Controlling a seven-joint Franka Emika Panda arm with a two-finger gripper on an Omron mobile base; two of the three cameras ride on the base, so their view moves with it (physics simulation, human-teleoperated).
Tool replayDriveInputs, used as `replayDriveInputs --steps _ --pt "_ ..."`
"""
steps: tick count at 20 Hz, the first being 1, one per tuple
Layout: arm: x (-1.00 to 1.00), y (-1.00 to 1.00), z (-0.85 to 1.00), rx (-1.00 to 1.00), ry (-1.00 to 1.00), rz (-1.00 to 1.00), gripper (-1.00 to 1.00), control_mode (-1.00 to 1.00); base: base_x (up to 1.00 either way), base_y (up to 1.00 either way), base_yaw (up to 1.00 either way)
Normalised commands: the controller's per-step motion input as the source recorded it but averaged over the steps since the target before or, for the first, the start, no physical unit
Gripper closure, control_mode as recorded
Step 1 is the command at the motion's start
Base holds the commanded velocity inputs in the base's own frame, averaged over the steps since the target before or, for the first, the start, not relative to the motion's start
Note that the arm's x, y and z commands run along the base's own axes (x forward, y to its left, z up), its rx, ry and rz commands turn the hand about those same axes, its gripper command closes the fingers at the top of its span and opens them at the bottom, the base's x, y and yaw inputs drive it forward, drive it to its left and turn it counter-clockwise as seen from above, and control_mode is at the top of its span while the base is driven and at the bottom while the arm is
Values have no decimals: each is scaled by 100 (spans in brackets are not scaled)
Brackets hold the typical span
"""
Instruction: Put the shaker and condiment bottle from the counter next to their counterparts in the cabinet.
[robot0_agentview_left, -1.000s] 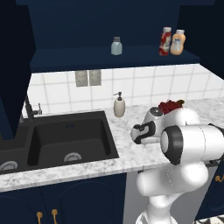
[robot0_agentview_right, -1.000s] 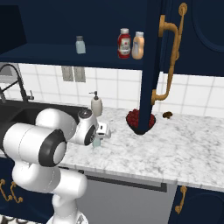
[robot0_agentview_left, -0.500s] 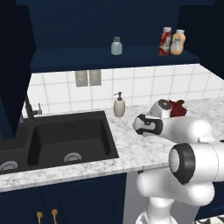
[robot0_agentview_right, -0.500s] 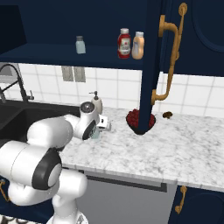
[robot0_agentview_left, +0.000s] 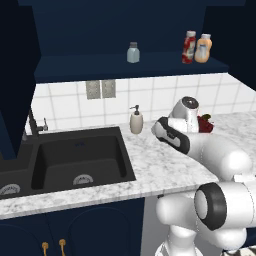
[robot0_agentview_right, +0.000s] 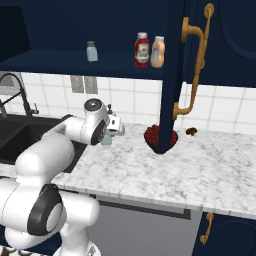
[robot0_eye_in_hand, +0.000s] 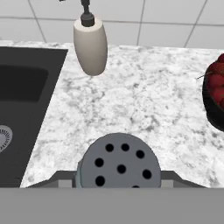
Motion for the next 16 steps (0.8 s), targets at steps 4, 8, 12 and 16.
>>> replayDriveInputs --steps 4,8,12,16 --pt "-14 0 90 0 0 1 100 -100 0 0 0" --pt "-13 0 80 0 0 4 100 -100 0 0 0" --pt "-14 0 70 0 0 5 100 -100 0 0 0" --pt "-1 0 66 0 -5 10 100 -100 0 0 0"
